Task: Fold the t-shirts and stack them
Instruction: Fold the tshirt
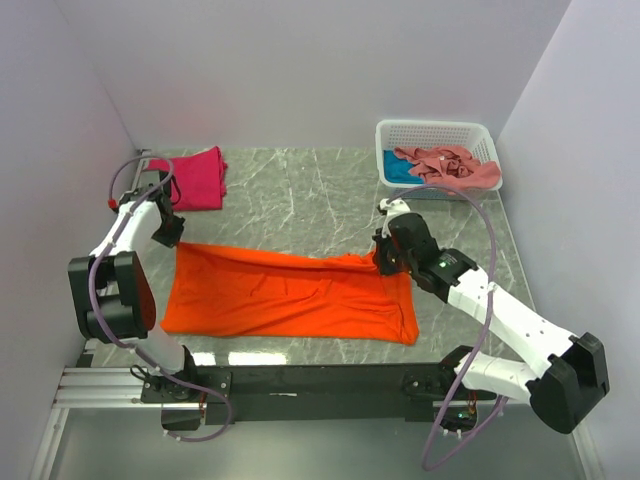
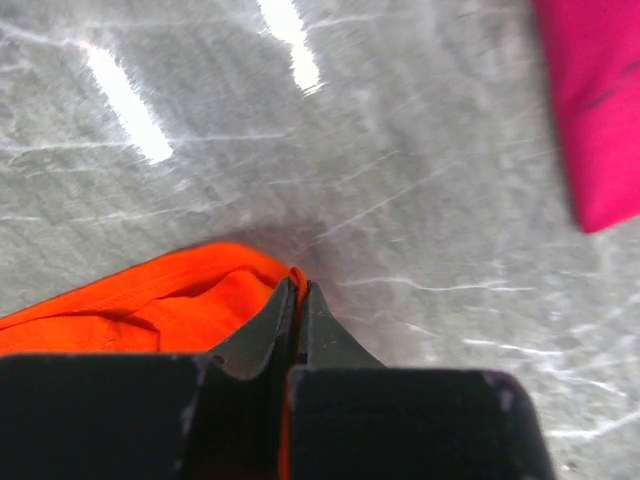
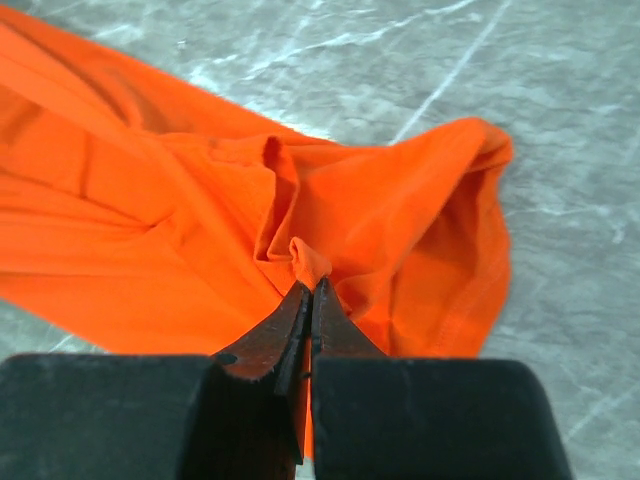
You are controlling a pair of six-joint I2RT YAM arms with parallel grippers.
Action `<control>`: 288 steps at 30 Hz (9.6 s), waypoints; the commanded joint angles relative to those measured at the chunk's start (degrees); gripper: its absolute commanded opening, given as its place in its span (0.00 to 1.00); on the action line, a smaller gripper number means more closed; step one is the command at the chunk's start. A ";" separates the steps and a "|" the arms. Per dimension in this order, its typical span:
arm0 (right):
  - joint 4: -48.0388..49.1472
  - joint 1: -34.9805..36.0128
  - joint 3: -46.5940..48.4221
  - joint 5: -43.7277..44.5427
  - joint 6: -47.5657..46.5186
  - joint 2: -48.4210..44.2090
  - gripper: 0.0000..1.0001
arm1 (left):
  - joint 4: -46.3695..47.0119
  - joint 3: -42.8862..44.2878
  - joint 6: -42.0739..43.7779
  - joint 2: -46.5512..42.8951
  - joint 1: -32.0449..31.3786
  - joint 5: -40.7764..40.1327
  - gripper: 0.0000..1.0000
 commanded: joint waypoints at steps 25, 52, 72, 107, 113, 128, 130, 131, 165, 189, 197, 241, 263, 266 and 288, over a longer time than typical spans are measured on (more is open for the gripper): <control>6.52 2.38 -7.91 -15.87 17.15 -7.25 0.82 | -2.05 -5.71 -0.15 -12.03 -2.31 4.35 1.00; 11.21 11.59 0.18 -20.64 8.81 21.95 0.87 | -0.37 -7.12 2.93 -4.90 -4.78 4.09 1.00; 8.38 7.75 -4.91 -17.90 17.41 4.63 0.87 | 2.26 -3.34 2.84 -4.12 -6.18 7.85 0.99; 11.65 1.07 -9.48 -22.74 21.12 10.42 0.86 | 1.56 -4.64 5.04 -1.03 -10.93 6.64 0.99; 10.77 -6.41 -5.98 -24.32 17.51 22.71 0.84 | 4.72 -16.33 2.93 -3.14 -12.77 7.34 0.99; -5.39 -12.31 49.72 -30.75 7.06 62.88 0.85 | 5.25 -29.70 -6.02 -14.56 -19.19 14.98 0.99; -10.22 -12.40 60.92 -30.05 5.47 69.64 0.85 | 5.25 -32.24 -10.24 -17.99 -21.90 16.56 0.99; -11.80 -12.48 65.09 -30.39 5.47 72.10 0.85 | 4.99 -33.12 -11.91 -18.96 -22.79 17.18 0.99; -7.95 -8.00 46.95 -16.68 9.69 53.23 0.87 | -11.45 -18.19 3.63 -15.20 -53.21 10.51 0.99; -9.91 -11.87 89.75 -20.90 7.31 88.83 0.88 | 10.52 -14.51 3.28 4.84 -56.28 23.25 0.99; 9.17 -13.01 92.98 -19.68 13.90 88.30 0.89 | 13.26 -1.68 -0.58 15.03 -60.06 24.66 0.99; 13.14 9.57 -24.60 -22.65 35.09 -7.32 0.80 | 12.28 -36.38 -1.46 -24.86 -54.08 27.65 0.54; 17.28 18.08 -27.68 -24.33 40.79 3.23 0.22 | 5.35 -34.18 -2.78 -22.12 -55.14 19.73 0.01; 18.06 20.55 -29.35 -25.29 45.09 0.24 0.00 | 4.99 -37.25 -4.10 -26.78 -55.93 21.66 0.01; 16.84 27.33 -30.07 -25.30 52.41 -9.09 0.00 | -4.94 -32.97 -12.28 -40.86 -60.33 21.59 0.01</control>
